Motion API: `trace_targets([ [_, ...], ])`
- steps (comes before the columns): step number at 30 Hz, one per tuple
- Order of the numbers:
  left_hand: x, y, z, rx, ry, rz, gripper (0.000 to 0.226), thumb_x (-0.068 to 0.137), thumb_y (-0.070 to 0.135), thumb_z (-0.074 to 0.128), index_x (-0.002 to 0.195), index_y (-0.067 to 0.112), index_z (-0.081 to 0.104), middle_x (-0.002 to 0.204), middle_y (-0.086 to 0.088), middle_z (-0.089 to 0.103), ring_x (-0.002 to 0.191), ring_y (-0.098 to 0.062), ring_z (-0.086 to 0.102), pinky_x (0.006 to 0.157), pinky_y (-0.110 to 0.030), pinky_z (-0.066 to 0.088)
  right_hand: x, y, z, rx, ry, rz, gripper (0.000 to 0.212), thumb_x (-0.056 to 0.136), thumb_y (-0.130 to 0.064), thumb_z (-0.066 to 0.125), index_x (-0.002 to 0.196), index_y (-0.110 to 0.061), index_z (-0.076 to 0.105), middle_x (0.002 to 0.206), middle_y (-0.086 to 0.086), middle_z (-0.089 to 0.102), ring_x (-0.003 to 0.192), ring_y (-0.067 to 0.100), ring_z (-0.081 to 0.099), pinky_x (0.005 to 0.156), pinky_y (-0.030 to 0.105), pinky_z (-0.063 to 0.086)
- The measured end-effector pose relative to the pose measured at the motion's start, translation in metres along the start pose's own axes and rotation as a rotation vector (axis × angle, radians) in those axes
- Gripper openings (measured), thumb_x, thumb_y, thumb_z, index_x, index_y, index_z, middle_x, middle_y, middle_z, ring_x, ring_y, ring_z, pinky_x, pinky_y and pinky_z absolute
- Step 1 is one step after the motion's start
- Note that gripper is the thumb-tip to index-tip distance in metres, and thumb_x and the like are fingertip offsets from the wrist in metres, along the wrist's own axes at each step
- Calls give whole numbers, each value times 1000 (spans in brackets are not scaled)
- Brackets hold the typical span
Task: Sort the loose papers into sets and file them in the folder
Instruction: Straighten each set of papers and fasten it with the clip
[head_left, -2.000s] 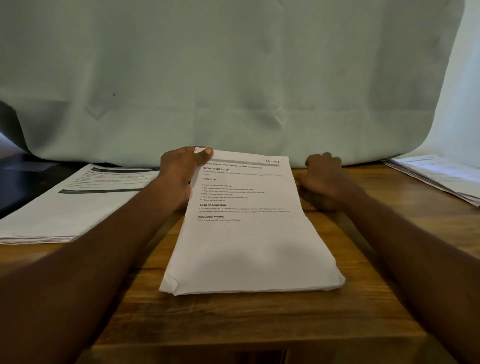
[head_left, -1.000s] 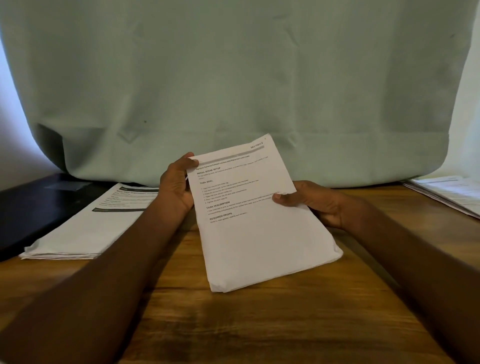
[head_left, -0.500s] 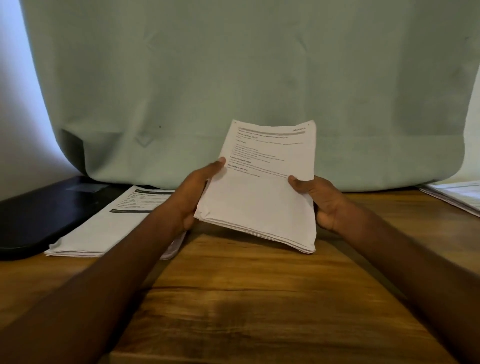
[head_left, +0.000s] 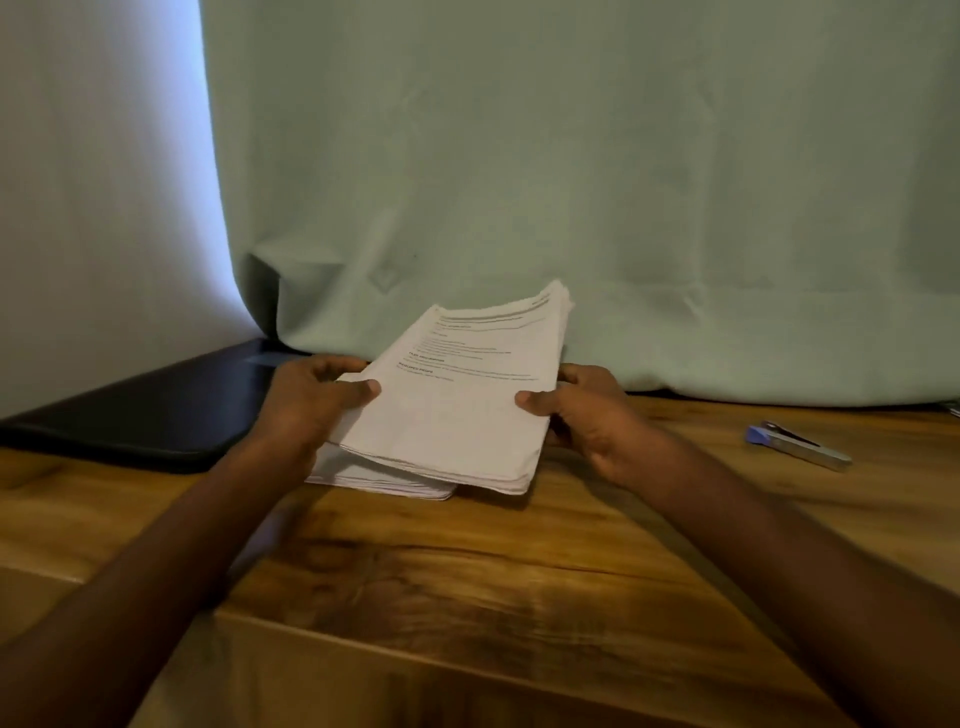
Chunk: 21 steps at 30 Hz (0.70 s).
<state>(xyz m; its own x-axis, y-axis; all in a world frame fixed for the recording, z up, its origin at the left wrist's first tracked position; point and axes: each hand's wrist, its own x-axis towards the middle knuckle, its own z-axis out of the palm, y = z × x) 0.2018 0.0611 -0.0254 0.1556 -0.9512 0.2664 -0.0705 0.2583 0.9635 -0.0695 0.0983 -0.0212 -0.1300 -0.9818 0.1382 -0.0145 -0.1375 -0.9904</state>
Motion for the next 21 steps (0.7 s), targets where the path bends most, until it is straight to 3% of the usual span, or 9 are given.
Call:
trace_targets([
  [3,1,-9,-24,246,157,118,31,85,8,80,115,5,71,106,-7,71,95,-21,67,70,-16,47,12,0,38,-17,26,23,39,82,8,77,118,-4,68,110,9,76,99,28,73,89,46,61],
  [5,2,-15,-37,446,251,166,27,87,14,80,113,12,72,106,-4,72,96,-19,66,77,-21,48,20,4,62,-28,33,16,40,79,10,78,114,-3,65,108,9,75,95,27,72,84,43,62],
  [7,2,-21,-45,599,305,197,26,89,16,77,114,15,72,113,-5,73,98,-19,66,82,-30,49,25,9,81,-110,51,-47,47,79,10,78,113,-13,57,102,-1,69,92,19,68,80,37,61],
  [9,-2,-24,-46,701,324,223,26,91,14,73,117,15,70,116,-6,72,98,-19,65,77,-31,48,29,17,93,-250,76,-132,59,78,4,80,125,-17,51,113,-3,63,103,20,64,90,40,59],
  [13,-7,-26,-44,789,293,221,35,92,14,68,127,14,64,122,-9,69,106,-27,66,78,-32,47,31,27,99,-598,143,-286,56,86,-10,75,137,-8,52,129,5,62,112,21,60,94,35,52],
  [16,-4,-30,-45,881,193,165,42,94,21,67,135,15,59,128,-9,66,113,-28,63,89,-39,50,34,38,95,-879,209,-350,61,85,-25,74,140,-12,49,135,11,58,124,31,54,100,45,50],
  [21,-4,-29,-43,1037,80,126,47,96,28,65,142,22,54,136,-6,62,125,-28,56,111,-48,33,33,45,87,-1054,143,-248,37,91,-34,64,119,-11,67,126,13,63,120,30,55,92,36,49],
])
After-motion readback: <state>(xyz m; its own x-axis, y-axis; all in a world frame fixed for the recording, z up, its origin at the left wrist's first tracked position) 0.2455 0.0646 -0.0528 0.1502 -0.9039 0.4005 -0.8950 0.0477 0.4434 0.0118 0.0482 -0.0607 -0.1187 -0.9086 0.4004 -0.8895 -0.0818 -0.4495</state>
